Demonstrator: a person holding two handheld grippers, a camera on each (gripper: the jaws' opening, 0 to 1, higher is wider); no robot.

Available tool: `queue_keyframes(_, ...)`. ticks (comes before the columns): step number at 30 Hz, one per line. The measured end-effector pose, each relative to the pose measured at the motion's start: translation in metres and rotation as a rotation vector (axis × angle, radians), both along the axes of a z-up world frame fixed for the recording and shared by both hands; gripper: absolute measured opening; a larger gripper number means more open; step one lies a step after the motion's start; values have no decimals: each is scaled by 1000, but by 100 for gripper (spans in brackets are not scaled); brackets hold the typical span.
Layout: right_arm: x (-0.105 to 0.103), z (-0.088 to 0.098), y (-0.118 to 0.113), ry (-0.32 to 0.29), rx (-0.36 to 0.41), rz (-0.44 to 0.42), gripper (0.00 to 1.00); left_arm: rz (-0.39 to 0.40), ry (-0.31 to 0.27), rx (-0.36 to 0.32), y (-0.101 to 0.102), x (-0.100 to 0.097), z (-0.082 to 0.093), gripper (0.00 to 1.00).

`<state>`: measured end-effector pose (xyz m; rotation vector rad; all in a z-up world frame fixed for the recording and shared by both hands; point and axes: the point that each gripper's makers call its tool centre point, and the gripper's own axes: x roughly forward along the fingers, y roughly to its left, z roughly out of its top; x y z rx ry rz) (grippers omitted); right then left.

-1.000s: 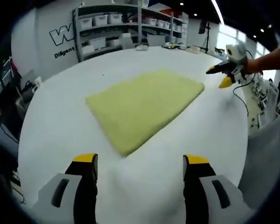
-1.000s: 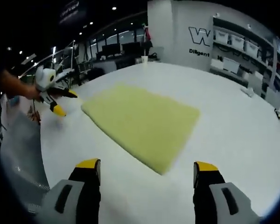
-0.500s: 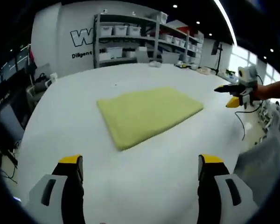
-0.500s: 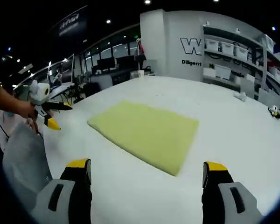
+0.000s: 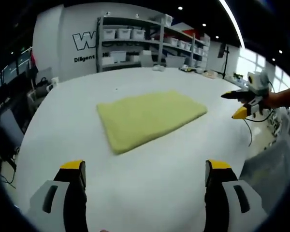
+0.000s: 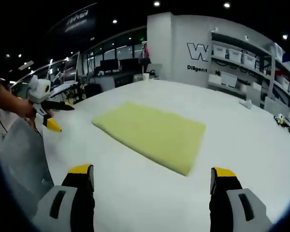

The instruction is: Fold the garment on the visible template until the final outline fits inside the template.

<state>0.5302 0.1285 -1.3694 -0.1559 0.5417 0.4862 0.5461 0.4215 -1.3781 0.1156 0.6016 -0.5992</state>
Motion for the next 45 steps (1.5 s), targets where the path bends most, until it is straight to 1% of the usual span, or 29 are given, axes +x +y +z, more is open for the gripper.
queue_keyframes(2,0,0,0,1,2,0,99,-3,-6,4,0,-1,1,99)
queue_keyframes(5,1,0,-1,0,9,-10,99,-16,-4,17,0,-4,-3,99)
queue_keyframes(10,-2,-4,-8,16,14,-24,99,-12,3,15,1,-7,-7,99)
queue_keyframes(14,0,-2,-11,13,12,-24,99,-17,4,21,0,-10,-8,99)
queue_keyframes(18,5,3,-15,5,10,-25,99,-34,-6,28,0,-9,-2,99)
queue_keyframes(21,5,5,-16,5,25,-34,99,-27,-16,26,3,-6,4,99)
queue_keyframes(25,3,3,-16,11,10,-18,99,-21,-28,16,2,-7,8,99)
queue_keyframes(32,0,3,-13,22,5,-2,99,-19,-35,13,1,-7,10,99)
queue_keyframes(38,-1,5,-10,17,6,12,99,-20,-41,6,1,-6,14,99)
queue_keyframes(41,-2,2,-10,23,4,14,99,-14,-45,-4,1,-5,16,99)
queue_keyframes(45,-2,-2,-8,33,-1,23,99,-13,-45,1,1,-6,15,99)
